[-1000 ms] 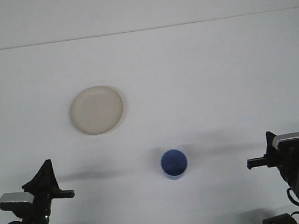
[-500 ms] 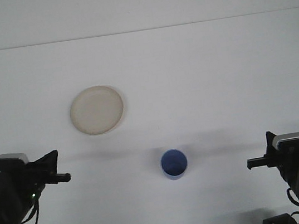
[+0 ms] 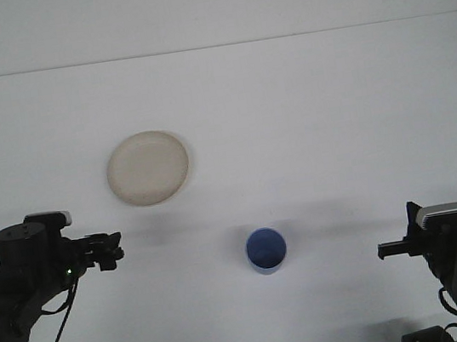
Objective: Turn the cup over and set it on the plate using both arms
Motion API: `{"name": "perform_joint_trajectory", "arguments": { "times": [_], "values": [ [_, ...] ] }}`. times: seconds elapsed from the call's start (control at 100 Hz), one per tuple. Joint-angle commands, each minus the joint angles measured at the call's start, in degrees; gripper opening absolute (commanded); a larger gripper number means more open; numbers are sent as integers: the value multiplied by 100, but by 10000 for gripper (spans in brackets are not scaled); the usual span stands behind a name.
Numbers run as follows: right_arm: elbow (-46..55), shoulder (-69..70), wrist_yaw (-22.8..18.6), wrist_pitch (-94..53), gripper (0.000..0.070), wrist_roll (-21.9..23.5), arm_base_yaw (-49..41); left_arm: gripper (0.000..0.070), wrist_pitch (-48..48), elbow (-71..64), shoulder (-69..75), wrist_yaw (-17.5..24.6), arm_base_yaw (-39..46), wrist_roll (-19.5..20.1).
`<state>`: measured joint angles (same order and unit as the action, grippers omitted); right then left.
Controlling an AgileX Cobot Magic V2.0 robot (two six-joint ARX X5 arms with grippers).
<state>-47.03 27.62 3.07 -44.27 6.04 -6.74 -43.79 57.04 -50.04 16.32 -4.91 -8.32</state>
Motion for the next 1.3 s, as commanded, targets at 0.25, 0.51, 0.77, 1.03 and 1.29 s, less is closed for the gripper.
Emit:
{"name": "perform_joint_trajectory", "arguments": {
  "times": [0.25,0.51,0.77,1.03,1.29],
  "values": [
    [-59,20,-4,37,0,61,-9,582,42,197,-205,608,-409,-304],
    [-59,20,-7,35,0,63,-9,574,319,942,-1257,358,-2004,-483],
    [-59,20,-7,11,0,61,-9,574,509,2006,-2828,-61,-3239,-142],
    [-59,20,-7,9,0,61,-9,574,470,2273,-3915,-155,-3930,260],
    [-59,20,-4,11,0,61,-9,573,710,2273,-4603,-590,-4275,442]
  ]
}}
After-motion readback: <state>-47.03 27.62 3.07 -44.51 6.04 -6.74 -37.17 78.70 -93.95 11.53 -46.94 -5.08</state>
